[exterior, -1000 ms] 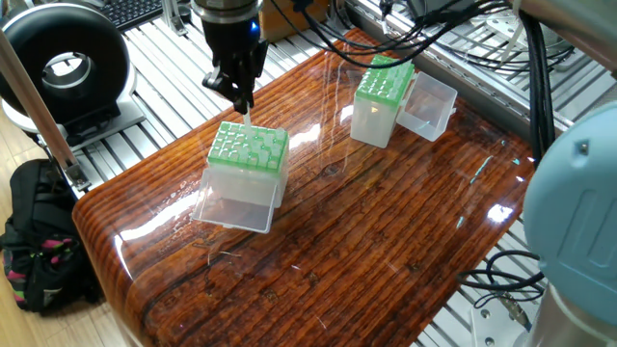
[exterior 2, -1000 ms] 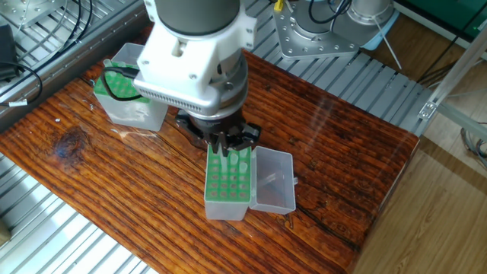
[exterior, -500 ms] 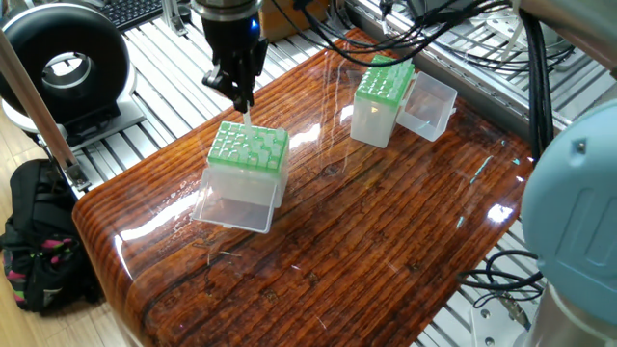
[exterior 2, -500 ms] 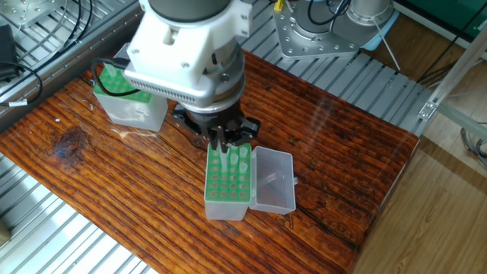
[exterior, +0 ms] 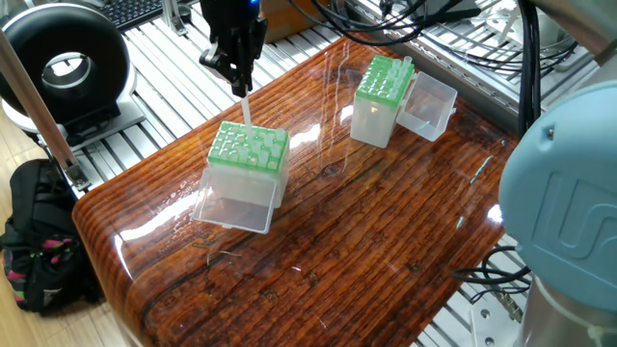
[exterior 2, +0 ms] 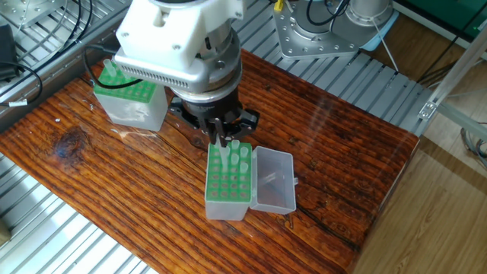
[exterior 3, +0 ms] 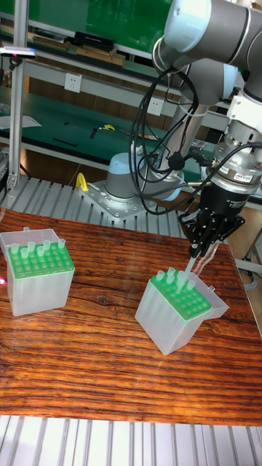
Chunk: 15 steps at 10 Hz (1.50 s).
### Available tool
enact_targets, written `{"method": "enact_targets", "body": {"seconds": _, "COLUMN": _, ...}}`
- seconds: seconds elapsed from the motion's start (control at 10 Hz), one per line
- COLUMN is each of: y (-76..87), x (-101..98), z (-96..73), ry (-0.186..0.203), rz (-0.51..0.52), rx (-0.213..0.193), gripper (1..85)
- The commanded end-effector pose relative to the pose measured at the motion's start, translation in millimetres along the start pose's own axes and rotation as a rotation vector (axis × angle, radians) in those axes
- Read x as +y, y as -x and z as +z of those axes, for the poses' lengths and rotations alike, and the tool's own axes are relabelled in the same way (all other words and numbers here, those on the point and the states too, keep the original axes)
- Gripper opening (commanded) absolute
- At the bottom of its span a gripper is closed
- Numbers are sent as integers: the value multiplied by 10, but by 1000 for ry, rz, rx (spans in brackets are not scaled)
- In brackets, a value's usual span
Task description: Transfer all large pipette tips from one holder to another
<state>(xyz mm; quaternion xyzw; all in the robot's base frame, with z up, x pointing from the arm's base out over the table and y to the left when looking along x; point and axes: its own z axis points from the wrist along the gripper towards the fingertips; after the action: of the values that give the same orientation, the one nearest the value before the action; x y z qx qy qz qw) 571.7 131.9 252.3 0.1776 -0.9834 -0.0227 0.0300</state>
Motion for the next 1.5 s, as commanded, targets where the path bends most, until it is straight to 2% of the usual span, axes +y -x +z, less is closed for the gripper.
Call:
{"method": "enact_targets", "body": {"seconds": 0.0, "y": -5, "x": -6, "z": -39, "ry": -7, "rz": -16, "rx": 0, "gripper": 97}}
{"method": "enact_targets", "body": {"seconds": 0.7, "y": 40, "x": -75, "z": -29, "ry": -34, "rz": -44, "rx": 2, "gripper": 93}}
{"method": "enact_targets", "body": {"seconds": 1.1, "y": -1, "x": -155, "z": -51, "ry": -61, "rz": -70, "rx": 5, "gripper": 87}}
{"method": "enact_targets", "body": {"seconds": 1.4, "y": 13, "x": -113, "z": -50, "ry": -48, "rz": -71, "rx": 1, "gripper": 87}}
